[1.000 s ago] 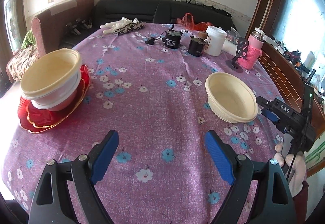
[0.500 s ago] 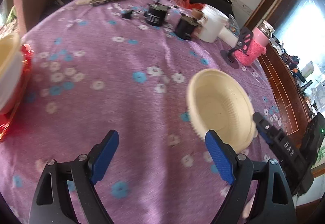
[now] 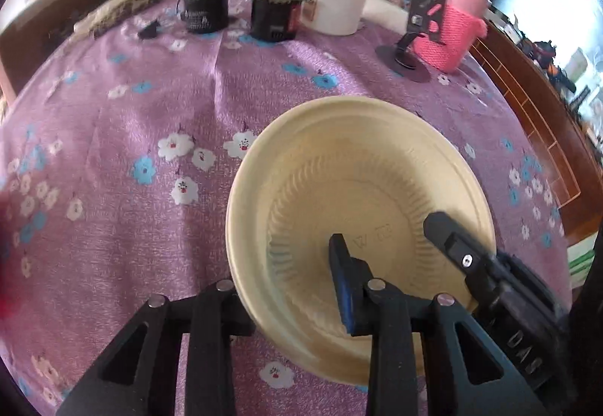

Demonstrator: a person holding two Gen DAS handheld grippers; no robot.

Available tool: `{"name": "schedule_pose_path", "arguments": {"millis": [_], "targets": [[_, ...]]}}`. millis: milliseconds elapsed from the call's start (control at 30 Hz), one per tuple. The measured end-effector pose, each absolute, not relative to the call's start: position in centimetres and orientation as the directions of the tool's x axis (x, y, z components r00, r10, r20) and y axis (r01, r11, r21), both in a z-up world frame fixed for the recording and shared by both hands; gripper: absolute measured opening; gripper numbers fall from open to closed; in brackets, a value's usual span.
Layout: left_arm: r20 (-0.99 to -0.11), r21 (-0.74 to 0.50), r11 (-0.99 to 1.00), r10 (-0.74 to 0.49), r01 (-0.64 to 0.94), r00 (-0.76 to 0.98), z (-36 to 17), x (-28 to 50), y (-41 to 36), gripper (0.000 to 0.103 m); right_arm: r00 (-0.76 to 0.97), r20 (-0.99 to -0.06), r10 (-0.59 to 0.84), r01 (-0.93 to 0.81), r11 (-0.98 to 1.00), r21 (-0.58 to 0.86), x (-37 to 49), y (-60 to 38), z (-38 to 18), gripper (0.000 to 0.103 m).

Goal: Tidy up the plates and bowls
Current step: 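Grasp the same beige bowl rim with the left tool, then carry the beige bowl with both tools and lower it onto the stack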

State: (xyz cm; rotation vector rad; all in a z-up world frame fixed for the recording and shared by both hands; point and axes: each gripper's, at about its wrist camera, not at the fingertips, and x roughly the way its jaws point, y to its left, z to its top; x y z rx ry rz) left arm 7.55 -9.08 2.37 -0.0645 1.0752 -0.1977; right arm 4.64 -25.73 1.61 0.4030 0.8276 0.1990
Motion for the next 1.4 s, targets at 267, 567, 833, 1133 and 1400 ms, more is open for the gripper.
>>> {"name": "schedule_pose_path", "arguments": {"millis": [267,567,833,1133,1400], "targets": [[-0.827,-0.191,0.977,-0.212,0.095,0.521,5.2,3.7,-4.9,0.018,0.653,-0.627,0.425,-0.095,0.867,0.489,3.2,-24.6,2.2,0.023],[-0.709,-0.176,0.983,-0.088,-0.055,0.700,10.8,-4.2,5.9,0.018,0.607,-0.570,0.554,-0.284,0.821,0.495,-0.3,-14.6,6.8,0.023],[-0.653,-0.220,0.946,0.040,-0.240,0.756,13.8,-7.5,18.1,0.019,0.543,-0.578,0.609,-0.451,0.792,0.412,-1.0,-0.8,11.5,0.024],[-0.664,-0.208,0.906,0.147,-0.370,0.733,15.1,-5.3,27.6,0.019,0.525,-0.621,0.582,-0.530,0.794,0.297,0.8,11.2,14.1,0.024],[-0.748,-0.199,0.892,0.130,-0.406,0.651,11.9,-1.3,29.6,0.019,0.506,-0.690,0.518,-0.492,0.830,0.262,3.9,14.4,11.9,0.024]]}}
